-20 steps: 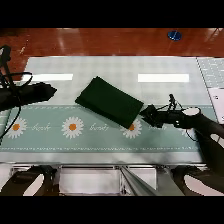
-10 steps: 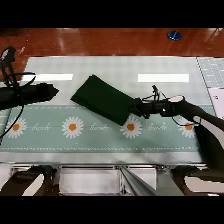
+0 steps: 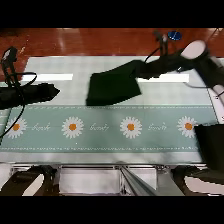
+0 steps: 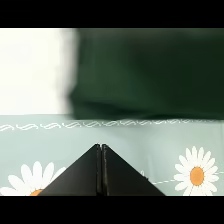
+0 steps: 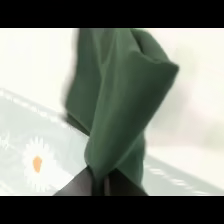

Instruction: Fold the shirts.

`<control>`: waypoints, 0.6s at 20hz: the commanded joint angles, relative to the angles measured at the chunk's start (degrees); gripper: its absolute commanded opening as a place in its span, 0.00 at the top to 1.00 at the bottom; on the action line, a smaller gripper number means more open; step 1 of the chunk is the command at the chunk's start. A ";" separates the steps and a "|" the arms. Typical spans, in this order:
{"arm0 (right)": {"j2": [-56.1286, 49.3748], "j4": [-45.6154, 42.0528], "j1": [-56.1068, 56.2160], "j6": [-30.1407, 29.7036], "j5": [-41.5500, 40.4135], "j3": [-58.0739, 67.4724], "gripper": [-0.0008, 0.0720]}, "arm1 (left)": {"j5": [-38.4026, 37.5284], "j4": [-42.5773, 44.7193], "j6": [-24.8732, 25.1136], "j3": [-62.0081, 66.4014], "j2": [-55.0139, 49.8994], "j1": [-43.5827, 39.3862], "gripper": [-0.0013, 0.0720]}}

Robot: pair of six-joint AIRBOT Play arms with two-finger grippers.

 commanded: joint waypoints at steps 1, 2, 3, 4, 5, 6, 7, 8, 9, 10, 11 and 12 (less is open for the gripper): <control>2.47 -6.82 -6.73 4.22 11.74 14.71 0.96 | 0.02 -0.04 0.24 0.00 -0.04 -0.02 0.95; 3.34 -6.64 -9.73 5.86 13.25 16.74 0.96 | 0.04 -0.02 0.24 0.00 -0.04 -0.02 0.95; 4.33 -6.08 -12.90 6.84 15.04 18.18 0.96 | 0.20 -0.02 0.26 0.00 -0.04 -0.02 0.95; 5.49 -5.70 -16.13 7.65 17.07 18.88 0.96 | 0.26 -0.02 0.24 0.00 -0.04 -0.02 0.95; 6.73 -5.57 -19.15 8.46 19.17 18.97 0.96 | 0.35 -0.02 0.24 0.00 -0.07 -0.02 0.95; 8.11 -5.55 -22.56 8.90 21.59 18.97 0.96 | 0.87 -0.04 0.26 0.00 -0.07 -0.02 0.95; 9.27 -5.16 -25.90 8.85 24.02 18.97 0.96 | 1.64 -0.04 0.26 0.00 -0.04 -0.02 0.95; 10.45 -4.90 -29.99 8.90 27.32 18.97 0.96 | 2.49 -0.02 0.48 0.00 -0.07 -0.02 0.95; 11.43 -4.46 -34.01 9.03 30.69 18.97 0.96 | 3.23 -0.04 0.46 0.00 -0.09 -0.02 0.95; 12.55 -4.33 -38.51 9.03 34.49 18.97 0.96 | 3.61 -0.04 0.46 0.00 -0.15 -0.02 0.95; 13.55 -4.74 -42.64 9.01 38.01 18.97 0.96 | 3.78 -0.04 0.46 0.00 -0.20 -0.02 0.95; 14.62 -6.14 -47.01 8.83 41.46 18.93 0.96 | 4.13 -0.04 0.46 0.00 -0.24 -0.02 0.95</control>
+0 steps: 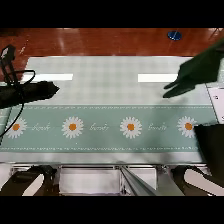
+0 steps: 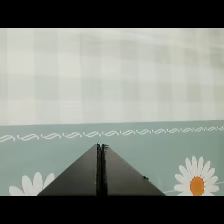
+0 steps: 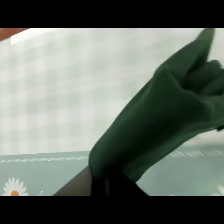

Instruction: Fold the shirts.

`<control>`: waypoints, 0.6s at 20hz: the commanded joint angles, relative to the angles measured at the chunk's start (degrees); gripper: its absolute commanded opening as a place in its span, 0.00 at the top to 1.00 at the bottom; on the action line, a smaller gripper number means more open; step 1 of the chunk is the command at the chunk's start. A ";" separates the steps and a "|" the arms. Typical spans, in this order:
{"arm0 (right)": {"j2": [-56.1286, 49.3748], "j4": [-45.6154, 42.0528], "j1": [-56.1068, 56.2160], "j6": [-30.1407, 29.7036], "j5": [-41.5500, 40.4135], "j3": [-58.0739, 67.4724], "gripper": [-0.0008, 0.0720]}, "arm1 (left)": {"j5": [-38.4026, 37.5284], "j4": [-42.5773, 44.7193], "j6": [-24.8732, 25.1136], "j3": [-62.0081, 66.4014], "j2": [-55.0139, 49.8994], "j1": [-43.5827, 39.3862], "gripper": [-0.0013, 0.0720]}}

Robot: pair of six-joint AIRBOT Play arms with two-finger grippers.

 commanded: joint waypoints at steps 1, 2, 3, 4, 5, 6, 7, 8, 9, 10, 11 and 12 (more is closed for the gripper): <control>4.81 -1.97 -15.06 0.39 11.89 -0.31 0.96 | 1.70 0.02 0.11 0.00 -0.17 -0.02 0.95; 6.82 -2.89 -19.28 0.37 11.91 -1.31 0.96 | 2.12 0.02 0.13 0.00 -0.31 -0.02 0.95; 8.50 -4.22 -22.86 0.52 11.96 -2.80 0.96 | 2.69 0.02 0.11 0.00 -0.48 -0.02 0.95; 10.67 -5.64 -26.38 0.11 11.98 -5.33 0.96 | 3.21 0.02 0.11 0.00 -0.66 -0.02 0.95; 12.79 -7.52 -29.18 -0.55 11.98 -8.44 0.96 | 3.58 0.02 0.11 0.00 -0.83 -0.02 0.95; 15.32 -10.60 -31.71 -2.14 12.00 -12.44 0.96 | 3.96 0.02 0.11 0.00 -0.96 -0.02 0.95; 17.62 -14.99 -33.83 -3.10 12.00 -16.35 0.96 | 4.35 0.00 0.11 0.00 -1.09 -0.04 0.95; 19.96 -21.03 -35.89 -3.30 11.98 -20.65 0.96 | 4.57 -0.11 0.11 0.00 -1.27 -0.04 0.95; 21.86 -26.23 -37.75 -2.93 11.96 -24.39 0.96 | 4.83 -0.28 0.13 -0.02 -1.46 -0.04 0.95; 23.65 -30.47 -39.71 -2.12 11.93 -27.93 0.96 | 4.90 -0.74 0.17 0.00 -1.64 -0.04 0.95; 25.09 -33.62 -41.16 -1.73 11.93 -30.69 0.96 | 4.90 -1.05 0.28 0.00 -1.84 -0.04 0.95; 26.49 -37.13 -42.27 -1.25 11.91 -33.33 0.96 | 4.87 -1.07 0.26 0.00 -1.97 -0.09 0.95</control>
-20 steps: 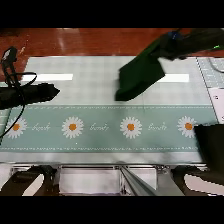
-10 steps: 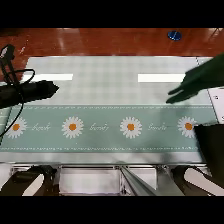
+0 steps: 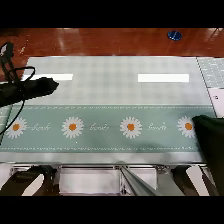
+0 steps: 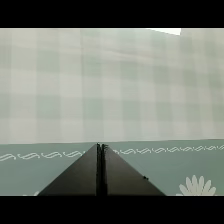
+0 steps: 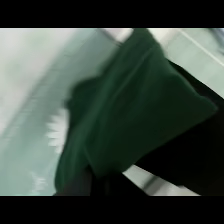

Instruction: Fold the shirts.

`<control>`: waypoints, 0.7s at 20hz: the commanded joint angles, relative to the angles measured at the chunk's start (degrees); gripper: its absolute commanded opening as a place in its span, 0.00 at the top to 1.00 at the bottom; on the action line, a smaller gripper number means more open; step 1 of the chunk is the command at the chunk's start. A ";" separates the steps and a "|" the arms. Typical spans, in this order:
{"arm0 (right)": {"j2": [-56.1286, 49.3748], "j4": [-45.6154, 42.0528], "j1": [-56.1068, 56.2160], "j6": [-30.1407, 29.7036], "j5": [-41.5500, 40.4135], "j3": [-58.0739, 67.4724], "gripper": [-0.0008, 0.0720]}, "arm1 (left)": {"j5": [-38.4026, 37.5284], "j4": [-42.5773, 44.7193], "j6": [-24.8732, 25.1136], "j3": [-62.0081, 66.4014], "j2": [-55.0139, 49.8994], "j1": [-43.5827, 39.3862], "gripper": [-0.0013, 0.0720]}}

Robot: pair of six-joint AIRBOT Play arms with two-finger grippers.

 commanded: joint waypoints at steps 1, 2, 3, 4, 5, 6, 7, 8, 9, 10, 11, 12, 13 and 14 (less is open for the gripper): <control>5.68 -16.90 -5.38 0.57 7.17 -10.40 0.96 | 0.57 -0.50 0.15 0.00 -0.63 -0.37 0.95; 6.40 -20.20 -5.38 0.61 7.17 -11.78 0.96 | 0.81 -0.50 0.13 0.00 -0.90 -0.81 0.95; 7.04 -22.47 -5.38 0.94 7.15 -12.92 0.96 | 1.44 -0.50 0.13 0.00 -1.22 -1.57 0.95; 7.10 -24.35 -5.35 1.97 7.15 -13.53 0.92 | 2.25 -0.50 0.13 0.00 -1.57 -2.49 0.95; 7.08 -25.38 -5.35 2.84 6.93 -13.94 0.71 | 3.32 -0.50 0.13 0.00 -2.14 -3.72 0.95; 7.02 -25.09 -5.38 3.37 6.45 -14.21 0.44 | 4.24 -0.50 0.13 0.00 -2.82 -4.92 0.95; 6.60 -24.68 -5.35 3.34 5.70 -14.21 0.42 | 5.49 -0.52 0.09 0.00 -3.76 -6.21 0.95; 6.19 -24.65 -5.35 3.41 5.31 -14.23 0.42 | 6.78 -0.52 -0.07 0.00 -4.81 -7.43 0.95; 5.70 -23.63 -5.33 3.52 4.04 -14.19 0.42 | 8.20 -0.52 -0.07 0.02 -5.97 -8.31 0.95; 5.22 -21.49 -5.01 3.52 2.34 -14.16 0.43 | 9.33 -0.52 -0.04 0.22 -6.86 -8.52 0.95; 4.66 -18.10 -4.35 3.52 -0.20 -14.03 0.46 | 9.99 -0.44 0.02 1.03 -7.58 -7.93 0.95; 3.87 -13.14 -2.97 3.02 -3.08 -13.25 0.63 | 9.38 -0.46 1.25 2.60 -8.04 -6.25 0.95; 2.62 -7.34 -0.76 1.60 -5.64 -11.54 0.83 | 7.23 -0.44 3.80 5.29 -8.26 -3.58 0.95; 1.18 -1.42 2.29 -0.94 -7.82 -9.25 0.96 | 4.70 -0.44 5.46 8.52 -8.31 -0.37 0.95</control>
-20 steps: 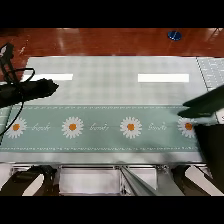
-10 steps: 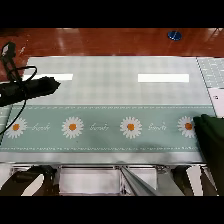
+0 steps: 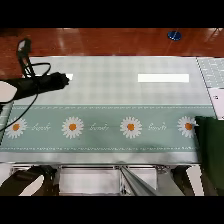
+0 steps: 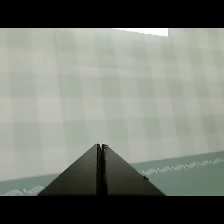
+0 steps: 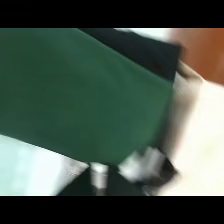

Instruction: Fold the shirts.

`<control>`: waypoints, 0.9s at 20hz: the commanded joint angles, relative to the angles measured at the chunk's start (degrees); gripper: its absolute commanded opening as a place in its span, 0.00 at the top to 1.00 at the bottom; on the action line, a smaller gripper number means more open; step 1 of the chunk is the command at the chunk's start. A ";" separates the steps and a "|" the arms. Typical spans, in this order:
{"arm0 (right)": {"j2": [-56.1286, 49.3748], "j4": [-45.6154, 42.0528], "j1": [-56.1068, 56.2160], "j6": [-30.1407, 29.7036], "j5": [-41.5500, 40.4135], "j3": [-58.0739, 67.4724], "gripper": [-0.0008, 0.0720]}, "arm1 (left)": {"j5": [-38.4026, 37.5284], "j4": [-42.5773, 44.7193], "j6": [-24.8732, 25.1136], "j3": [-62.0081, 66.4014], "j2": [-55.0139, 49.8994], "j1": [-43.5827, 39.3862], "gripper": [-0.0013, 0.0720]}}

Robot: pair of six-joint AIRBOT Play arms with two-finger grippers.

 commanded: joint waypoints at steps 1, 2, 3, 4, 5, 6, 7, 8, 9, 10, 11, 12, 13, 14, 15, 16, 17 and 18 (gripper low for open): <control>-4.26 20.00 8.74 -4.17 -9.88 6.01 0.96 | -4.81 0.00 4.15 9.03 -1.22 8.26 0.95; -6.36 26.01 13.99 -4.13 -13.60 9.46 0.96 | -6.14 -0.63 4.11 13.57 -1.29 12.15 0.95; -8.70 31.41 20.81 -4.13 -18.38 13.31 0.96 | -6.93 -2.60 4.17 17.77 -1.44 15.06 0.95; -10.95 34.42 28.13 -4.11 -23.02 16.76 0.96 | -8.04 -5.20 4.20 22.08 -1.88 17.09 0.95; -13.51 34.38 36.68 -4.07 -27.50 20.04 0.96 | -9.44 -6.82 4.63 25.40 -2.40 17.44 0.95; -15.96 32.09 44.44 -4.02 -30.62 22.18 0.96 | -11.37 -7.52 4.59 27.80 -3.04 16.68 0.95; -18.88 27.76 52.33 -4.04 -32.20 23.50 0.96 | -14.43 -7.54 5.05 28.87 -3.45 14.62 0.95; -21.70 22.47 58.60 -4.02 -31.45 23.45 0.96 | -18.18 -7.21 7.54 28.28 -3.87 11.52 0.95; -25.11 16.87 64.57 -3.67 -28.39 22.43 0.96 | -21.09 -5.79 9.62 26.12 -4.33 7.80 0.96; -28.22 12.04 69.13 -2.69 -26.16 20.33 0.96 | -20.87 -1.07 9.88 21.86 -4.90 3.58 0.96; -31.10 6.73 72.63 -1.01 -25.24 17.09 0.96 | -17.90 6.62 7.06 16.72 -5.92 0.31 0.95; -33.11 2.19 74.38 2.12 -25.22 14.10 0.96 | -16.52 13.42 1.88 13.00 -7.50 -0.92 0.95; -34.62 -0.28 74.77 5.44 -25.07 11.78 0.96 | -18.73 16.46 -1.29 11.34 -9.53 -0.76 0.95; -35.30 -0.39 74.73 6.80 -25.07 10.47 0.96 | -22.80 16.28 -1.95 11.19 -11.39 -0.13 0.95; -35.45 -0.85 74.58 6.84 -25.16 9.97 0.96 | -24.48 16.04 -1.90 11.17 -12.39 -0.04 0.95; -35.28 -1.31 74.58 6.84 -25.57 9.99 0.96 | -24.44 16.11 -1.68 11.19 -13.05 -0.04 0.95; -35.01 -2.03 74.58 6.84 -25.94 9.99 0.96 | -23.93 16.15 -1.70 11.21 -13.18 -0.02 0.95; -34.80 -2.69 74.58 6.86 -25.90 9.99 0.96 | -23.91 16.15 -1.70 11.23 -13.16 0.07 0.95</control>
